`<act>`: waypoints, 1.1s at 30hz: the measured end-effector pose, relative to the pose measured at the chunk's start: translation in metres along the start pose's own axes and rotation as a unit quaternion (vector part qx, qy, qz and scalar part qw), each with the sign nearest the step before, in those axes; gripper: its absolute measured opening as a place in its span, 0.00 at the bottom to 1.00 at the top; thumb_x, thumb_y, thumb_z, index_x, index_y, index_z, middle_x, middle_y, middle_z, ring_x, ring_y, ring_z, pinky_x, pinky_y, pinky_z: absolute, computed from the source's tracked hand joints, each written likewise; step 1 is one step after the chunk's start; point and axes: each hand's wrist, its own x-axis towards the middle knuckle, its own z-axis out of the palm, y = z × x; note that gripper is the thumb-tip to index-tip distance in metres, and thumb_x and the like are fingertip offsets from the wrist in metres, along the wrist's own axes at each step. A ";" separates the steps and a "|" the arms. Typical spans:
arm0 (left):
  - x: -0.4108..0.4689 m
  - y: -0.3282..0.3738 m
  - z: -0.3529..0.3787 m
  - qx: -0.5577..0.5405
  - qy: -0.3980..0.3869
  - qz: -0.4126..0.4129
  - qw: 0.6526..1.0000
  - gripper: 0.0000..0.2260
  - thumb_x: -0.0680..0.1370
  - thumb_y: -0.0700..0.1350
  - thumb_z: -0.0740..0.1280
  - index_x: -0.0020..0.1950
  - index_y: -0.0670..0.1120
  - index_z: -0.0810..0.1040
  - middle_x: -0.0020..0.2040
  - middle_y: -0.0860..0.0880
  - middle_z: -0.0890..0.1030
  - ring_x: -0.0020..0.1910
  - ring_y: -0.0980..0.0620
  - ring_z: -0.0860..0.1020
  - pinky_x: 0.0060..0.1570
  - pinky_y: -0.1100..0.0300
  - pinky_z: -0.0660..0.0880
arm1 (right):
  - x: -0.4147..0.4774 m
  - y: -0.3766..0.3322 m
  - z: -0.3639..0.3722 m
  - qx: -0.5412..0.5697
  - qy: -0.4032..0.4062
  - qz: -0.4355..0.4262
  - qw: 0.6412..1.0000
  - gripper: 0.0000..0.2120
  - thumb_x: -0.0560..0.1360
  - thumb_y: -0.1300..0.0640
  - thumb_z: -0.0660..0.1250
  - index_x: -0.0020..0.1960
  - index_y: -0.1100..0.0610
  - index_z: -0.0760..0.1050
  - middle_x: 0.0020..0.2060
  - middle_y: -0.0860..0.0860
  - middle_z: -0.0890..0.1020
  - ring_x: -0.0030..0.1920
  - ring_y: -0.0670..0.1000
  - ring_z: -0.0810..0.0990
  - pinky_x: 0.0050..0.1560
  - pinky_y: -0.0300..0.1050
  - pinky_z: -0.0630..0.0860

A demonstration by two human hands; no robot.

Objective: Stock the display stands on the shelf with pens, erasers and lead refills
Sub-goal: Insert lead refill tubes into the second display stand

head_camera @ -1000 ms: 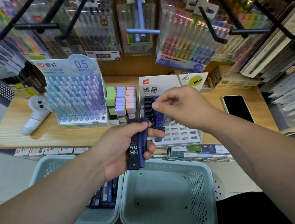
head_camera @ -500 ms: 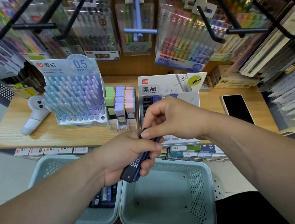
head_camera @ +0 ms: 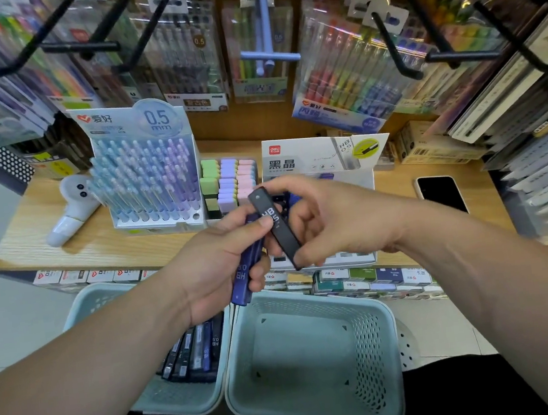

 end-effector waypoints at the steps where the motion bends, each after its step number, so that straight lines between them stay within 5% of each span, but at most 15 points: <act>1: 0.000 -0.001 0.001 0.008 0.004 -0.003 1.000 0.10 0.75 0.47 0.69 0.55 0.49 0.79 0.37 0.44 0.76 0.25 0.52 0.68 0.26 0.61 0.65 | 0.001 0.000 0.004 -0.017 -0.009 -0.004 1.000 0.45 0.68 0.76 0.73 0.75 0.47 0.62 0.41 0.63 0.81 0.33 0.53 0.80 0.35 0.49 0.79; 4: 0.000 -0.002 0.000 0.013 0.027 -0.020 0.999 0.10 0.75 0.47 0.69 0.54 0.46 0.78 0.37 0.43 0.77 0.25 0.51 0.68 0.26 0.61 0.67 | 0.001 -0.002 0.007 -0.039 0.007 -0.011 0.999 0.46 0.68 0.75 0.74 0.76 0.45 0.60 0.46 0.62 0.82 0.33 0.52 0.81 0.35 0.50 0.81; 8: -0.001 -0.001 -0.005 0.003 0.064 -0.050 0.997 0.11 0.80 0.45 0.65 0.60 0.42 0.79 0.39 0.43 0.79 0.27 0.49 0.70 0.27 0.59 0.69 | 0.003 0.000 0.003 -0.057 0.054 0.003 0.997 0.33 0.71 0.71 0.73 0.67 0.48 0.66 0.51 0.63 0.79 0.33 0.55 0.83 0.34 0.50 0.81; 11: -0.002 -0.002 -0.011 -0.008 0.095 -0.069 0.993 0.15 0.81 0.41 0.60 0.65 0.40 0.77 0.37 0.43 0.80 0.27 0.49 0.71 0.28 0.59 0.70 | 0.010 0.007 0.007 -0.042 0.130 -0.004 0.991 0.17 0.75 0.67 0.71 0.58 0.54 0.70 0.46 0.66 0.81 0.36 0.64 0.84 0.37 0.58 0.84; 14: -0.005 -0.003 -0.017 -0.014 0.131 -0.064 0.989 0.16 0.80 0.37 0.56 0.65 0.38 0.76 0.37 0.42 0.80 0.28 0.49 0.73 0.28 0.58 0.74 | 0.018 0.012 0.011 -0.086 0.225 -0.024 0.970 0.09 0.76 0.63 0.73 0.51 0.55 0.74 0.38 0.58 0.83 0.35 0.57 0.84 0.41 0.54 0.84; 17: -0.008 -0.003 -0.021 -0.025 0.150 -0.055 0.987 0.14 0.81 0.35 0.55 0.62 0.37 0.76 0.38 0.40 0.81 0.31 0.47 0.78 0.31 0.56 0.80 | 0.023 0.016 0.012 -0.197 0.268 -0.050 0.942 0.07 0.74 0.60 0.75 0.47 0.50 0.79 0.37 0.45 0.81 0.36 0.47 0.79 0.43 0.42 0.78; 20: -0.012 -0.001 -0.022 -0.040 0.144 -0.044 0.988 0.10 0.82 0.35 0.57 0.59 0.37 0.77 0.39 0.39 0.82 0.32 0.46 0.80 0.36 0.53 0.83 | 0.027 0.022 0.014 -0.216 0.274 -0.043 0.936 0.03 0.73 0.59 0.76 0.45 0.53 0.83 0.36 0.43 0.81 0.37 0.43 0.79 0.44 0.39 0.77; 33: -0.015 0.000 -0.028 -0.016 0.148 -0.051 0.988 0.08 0.82 0.35 0.62 0.59 0.40 0.75 0.38 0.41 0.81 0.34 0.46 0.79 0.37 0.52 0.81 | 0.032 0.031 0.018 -0.335 0.247 -0.064 0.907 0.05 0.72 0.59 0.75 0.48 0.54 0.86 0.42 0.49 0.85 0.41 0.49 0.80 0.48 0.50 0.80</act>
